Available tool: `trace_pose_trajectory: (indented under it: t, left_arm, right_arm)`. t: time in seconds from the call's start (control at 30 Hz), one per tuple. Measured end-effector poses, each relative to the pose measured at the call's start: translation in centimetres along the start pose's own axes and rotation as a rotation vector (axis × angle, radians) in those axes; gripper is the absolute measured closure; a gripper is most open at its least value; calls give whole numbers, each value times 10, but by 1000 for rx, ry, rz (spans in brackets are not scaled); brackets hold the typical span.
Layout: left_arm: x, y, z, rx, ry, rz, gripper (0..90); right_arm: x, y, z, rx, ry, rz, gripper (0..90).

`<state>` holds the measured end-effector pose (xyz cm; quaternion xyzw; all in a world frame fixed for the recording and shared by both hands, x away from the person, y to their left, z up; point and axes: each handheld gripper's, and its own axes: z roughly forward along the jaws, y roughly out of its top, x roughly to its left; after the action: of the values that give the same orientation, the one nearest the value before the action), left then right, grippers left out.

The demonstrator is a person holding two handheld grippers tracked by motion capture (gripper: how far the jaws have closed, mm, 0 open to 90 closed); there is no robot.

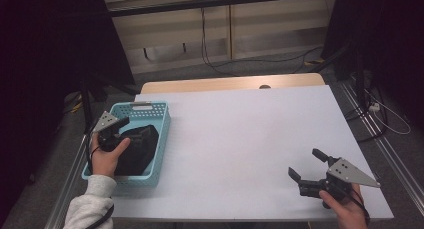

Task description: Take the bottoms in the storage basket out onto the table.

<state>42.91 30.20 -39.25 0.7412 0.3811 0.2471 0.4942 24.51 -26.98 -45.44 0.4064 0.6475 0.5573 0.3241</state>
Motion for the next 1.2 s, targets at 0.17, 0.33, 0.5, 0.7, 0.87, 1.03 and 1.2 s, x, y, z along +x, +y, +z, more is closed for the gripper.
trace_pose_trajectory:
  t: [0.17, 0.33, 0.5, 0.7, 0.87, 1.03, 1.2]
  left_arm:
    - [6, 0, 0, 25, 11, 0, 34]
    - [12, 0, 0, 55, 27, 13, 34]
    - [16, 0, 1, 94, 39, 22, 35]
    - [22, -6, 5, 167, 59, 45, 51]
    - [24, -11, 9, 216, 70, 63, 51]
    - [26, -14, 10, 231, 72, 50, 51]
    - [31, -22, 12, 291, 75, 50, 51]
  right_arm:
    - [0, 0, 0, 6, 1, -2, 6]
    - [0, 0, 0, 5, 7, -1, 6]
    - [1, 0, 1, 10, 11, -5, 6]
    - [1, -1, 2, 17, 19, -8, 6]
    - [2, -1, 2, 14, 25, -4, 6]
    - [1, -2, 2, 21, 25, -13, 6]
    - [1, -2, 2, 21, 27, -11, 6]
